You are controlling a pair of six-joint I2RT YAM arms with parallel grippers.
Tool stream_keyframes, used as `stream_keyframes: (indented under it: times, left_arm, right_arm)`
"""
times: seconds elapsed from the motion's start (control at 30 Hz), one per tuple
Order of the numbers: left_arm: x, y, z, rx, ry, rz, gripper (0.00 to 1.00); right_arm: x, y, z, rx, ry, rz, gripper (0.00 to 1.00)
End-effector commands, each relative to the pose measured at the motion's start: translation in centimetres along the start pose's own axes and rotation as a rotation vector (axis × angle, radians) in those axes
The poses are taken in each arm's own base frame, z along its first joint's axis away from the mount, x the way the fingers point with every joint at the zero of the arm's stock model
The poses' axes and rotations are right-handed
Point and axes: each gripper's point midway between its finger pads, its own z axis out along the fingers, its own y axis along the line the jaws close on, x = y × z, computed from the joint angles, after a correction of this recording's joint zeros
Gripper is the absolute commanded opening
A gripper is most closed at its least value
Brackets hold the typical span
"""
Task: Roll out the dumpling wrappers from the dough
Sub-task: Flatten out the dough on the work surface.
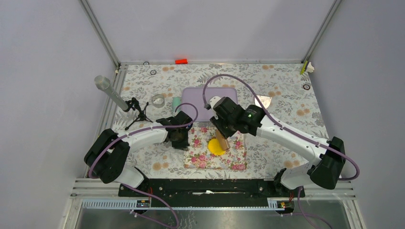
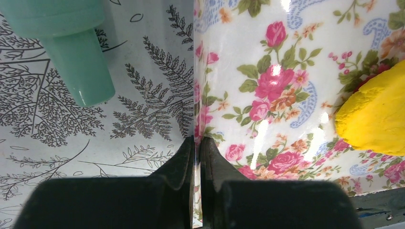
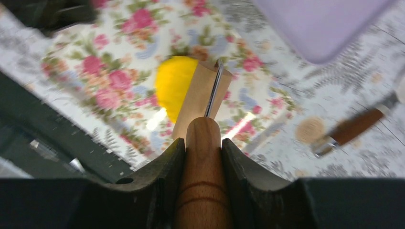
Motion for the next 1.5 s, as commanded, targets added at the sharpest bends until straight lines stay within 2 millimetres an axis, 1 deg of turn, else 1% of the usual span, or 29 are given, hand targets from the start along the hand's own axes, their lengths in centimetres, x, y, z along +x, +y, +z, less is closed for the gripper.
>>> stream_keyframes:
  times: [0.0,0.07,0.13,0.23,0.33,0.37,0.4,0.6,0.8,0.97,1.03,1.13,1.23,1.37,1.47]
  left_arm:
    - [-1.1,0.1,-0.5,-0.025,-0.031,0.047,0.0]
    - [-1.2,-0.1,-0.5,-0.021,-0.028,0.05,0.0]
    - [-1.3,-0.2,-0.5,-0.023,-0.03,0.052,0.0]
    - [-1.6,-0.1,-0.8,-0.03,-0.041,0.053,0.0]
    - [-1.6,0.2,-0.9,-0.05,-0.046,0.041,0.0]
    - [-1.6,0.3,-1.0,-0.052,-0.046,0.039,0.01]
    - [-1.6,0.3,-1.1,-0.052,-0.045,0.036,0.05]
    - [-1.9,0.1,-1.9,-0.042,-0.07,0.024,0.2]
    - [-2.1,0.0,-2.0,-0.04,-0.071,0.024,0.29]
    - [-1.8,0.3,-1.5,-0.052,-0.059,0.029,0.3]
    - [-1.5,0.6,-0.9,-0.062,-0.048,0.027,0.29]
    - [-1.0,0.6,-0.3,-0.062,-0.027,0.022,0.29]
    - [-1.0,0.6,-0.1,-0.059,-0.024,0.021,0.29]
    - [-1.0,0.7,0.0,-0.065,-0.023,0.023,0.28]
    - [-1.0,0.6,0.0,-0.062,-0.022,0.023,0.28]
  right_arm:
    - [-1.0,-5.5,-1.7,0.214,-0.064,0.123,0.0]
    - [-0.3,-6.2,-1.1,0.215,-0.036,0.153,0.0]
    - [0.7,-6.3,-0.3,0.216,0.006,0.15,0.0]
    - [1.8,-5.6,0.9,0.18,0.051,0.15,0.0]
    - [2.2,-4.6,1.6,0.127,0.059,0.159,0.0]
    - [2.3,-4.3,1.7,0.11,0.063,0.16,0.0]
    - [2.5,-4.0,1.8,0.097,0.067,0.164,0.0]
    - [3.5,-3.2,1.5,0.056,0.079,0.192,0.0]
    - [4.4,-2.1,1.1,0.016,0.086,0.27,0.0]
    - [4.1,-1.3,0.2,-0.022,0.061,0.32,0.0]
    - [4.2,-1.2,0.0,-0.023,0.062,0.334,0.0]
    - [4.8,-1.0,0.1,-0.024,0.087,0.344,0.0]
    - [5.4,0.1,0.2,-0.064,0.11,0.352,0.0]
    - [6.6,1.0,0.4,-0.068,0.151,0.356,0.0]
    - [7.2,1.7,0.1,-0.071,0.183,0.343,0.0]
